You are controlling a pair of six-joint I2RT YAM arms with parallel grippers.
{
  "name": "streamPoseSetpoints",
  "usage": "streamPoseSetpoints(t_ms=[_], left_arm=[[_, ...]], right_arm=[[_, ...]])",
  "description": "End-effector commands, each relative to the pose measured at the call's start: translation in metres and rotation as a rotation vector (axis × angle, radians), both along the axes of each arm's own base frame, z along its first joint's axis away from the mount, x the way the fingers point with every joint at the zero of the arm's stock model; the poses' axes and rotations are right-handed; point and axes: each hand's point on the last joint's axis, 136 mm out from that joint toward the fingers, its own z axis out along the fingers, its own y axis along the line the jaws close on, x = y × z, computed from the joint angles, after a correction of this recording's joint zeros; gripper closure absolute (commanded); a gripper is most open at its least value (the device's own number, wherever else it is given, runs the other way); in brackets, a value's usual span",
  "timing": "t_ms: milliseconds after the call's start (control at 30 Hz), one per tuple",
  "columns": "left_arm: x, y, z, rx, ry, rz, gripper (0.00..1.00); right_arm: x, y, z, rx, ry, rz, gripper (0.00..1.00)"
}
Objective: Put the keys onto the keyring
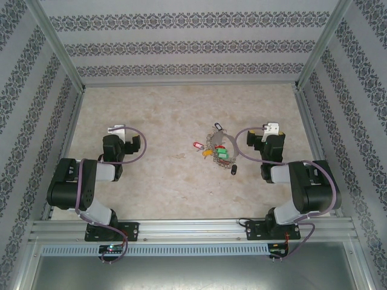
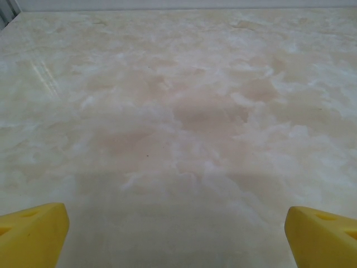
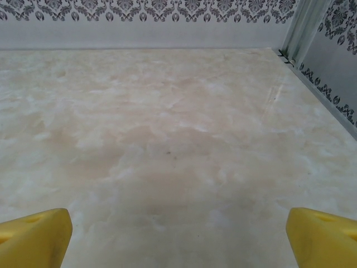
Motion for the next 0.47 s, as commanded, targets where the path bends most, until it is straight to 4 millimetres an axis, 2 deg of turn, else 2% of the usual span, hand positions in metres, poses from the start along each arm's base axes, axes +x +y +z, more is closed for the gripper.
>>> streamPoseSetpoints(t_ms=[0,67,433], left_arm=[[0.004,0.001,0.008,0.02,-0.025,0.002,0.0],[0.004,0.0,0.008,0.02,-0.023,0.002,0.0],[0.004,0.0,0.008,0.02,-0.025,0.0,0.0]], right_arm=[[0.007,0.005,0.01,0.014,-0.022,0.023,0.02],[0.009,0.016,0.009,0.022,-0.009,0.098,0.02],[0.007,0.017,0.009,0.022,-0.011,0.103,0.02]])
